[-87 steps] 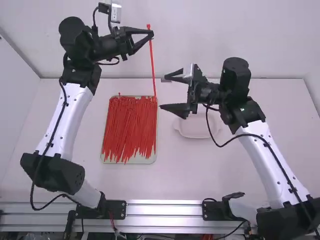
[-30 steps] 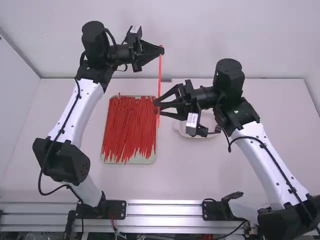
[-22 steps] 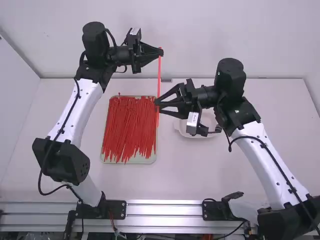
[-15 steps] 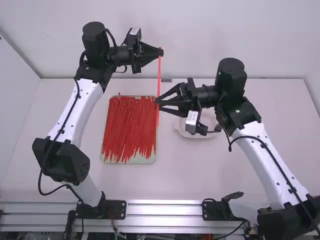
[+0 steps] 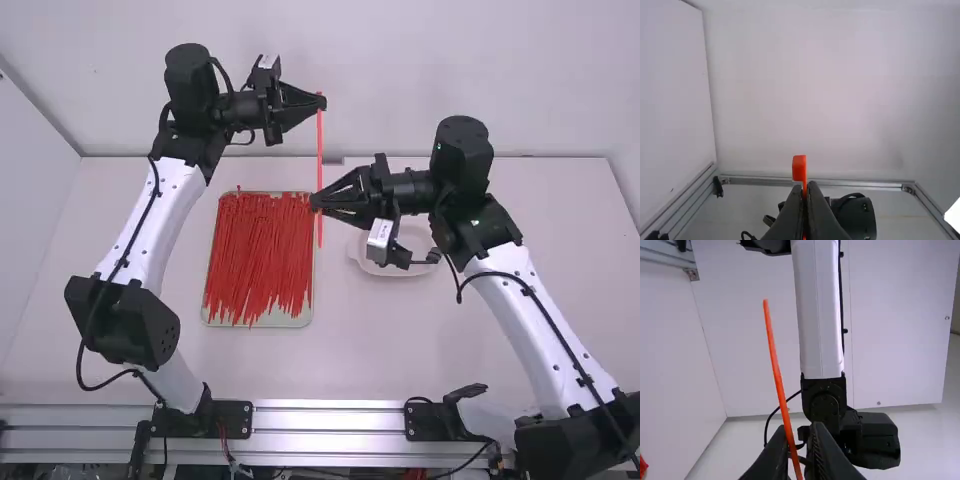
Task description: Fasten the cable tie
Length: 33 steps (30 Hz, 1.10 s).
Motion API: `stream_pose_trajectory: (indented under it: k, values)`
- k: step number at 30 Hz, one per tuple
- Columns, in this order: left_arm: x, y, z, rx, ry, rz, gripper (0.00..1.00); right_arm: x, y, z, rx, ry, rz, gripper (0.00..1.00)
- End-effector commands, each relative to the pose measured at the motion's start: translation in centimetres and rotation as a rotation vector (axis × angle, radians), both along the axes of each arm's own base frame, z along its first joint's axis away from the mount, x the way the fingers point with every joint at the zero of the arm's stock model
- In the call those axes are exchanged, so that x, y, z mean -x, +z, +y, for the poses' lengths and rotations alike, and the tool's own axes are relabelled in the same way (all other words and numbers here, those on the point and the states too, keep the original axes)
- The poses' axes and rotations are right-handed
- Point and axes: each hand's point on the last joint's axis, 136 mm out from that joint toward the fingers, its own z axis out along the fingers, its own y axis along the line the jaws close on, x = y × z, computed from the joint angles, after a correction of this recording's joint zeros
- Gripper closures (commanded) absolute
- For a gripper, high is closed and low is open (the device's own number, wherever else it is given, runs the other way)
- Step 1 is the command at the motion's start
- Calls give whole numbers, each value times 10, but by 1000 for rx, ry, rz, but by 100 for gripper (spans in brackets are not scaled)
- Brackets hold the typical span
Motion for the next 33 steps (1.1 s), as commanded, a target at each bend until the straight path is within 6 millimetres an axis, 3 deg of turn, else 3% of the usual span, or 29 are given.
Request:
stream_pose_trajectory:
  k: [1, 2, 7, 15, 23, 26, 27, 30, 33]
  values:
    - [3, 7, 0, -1, 3, -51, 98, 2, 0, 1, 1, 6, 9, 92]
    - [3, 8, 0, 0, 3, -61, 98, 1, 0, 1, 3, -1, 10, 98]
    - [1, 8, 1, 0, 15, -64, 98, 0, 0, 1, 4, -7, 10, 95]
    - [-2, 9, 2, -17, 34, -134, 98, 0, -2, 1, 15, -10, 62, 100]
    - [-3, 17, 6, -90, 48, -511, 98, -1, 20, 2, 37, -11, 535, 100]
    - [-5, 16, 12, -123, 58, -608, 98, 6, 42, 4, 39, 25, 793, 100]
    - [-5, 15, 13, -124, 60, -609, 98, 7, 43, 4, 40, 27, 811, 100]
    - [-7, 12, 15, -141, 66, -626, 98, 3, 60, 3, 26, 22, 1103, 100]
    - [-6, 10, 14, -150, 59, -653, 98, -11, 67, -4, -27, -18, 1187, 100]
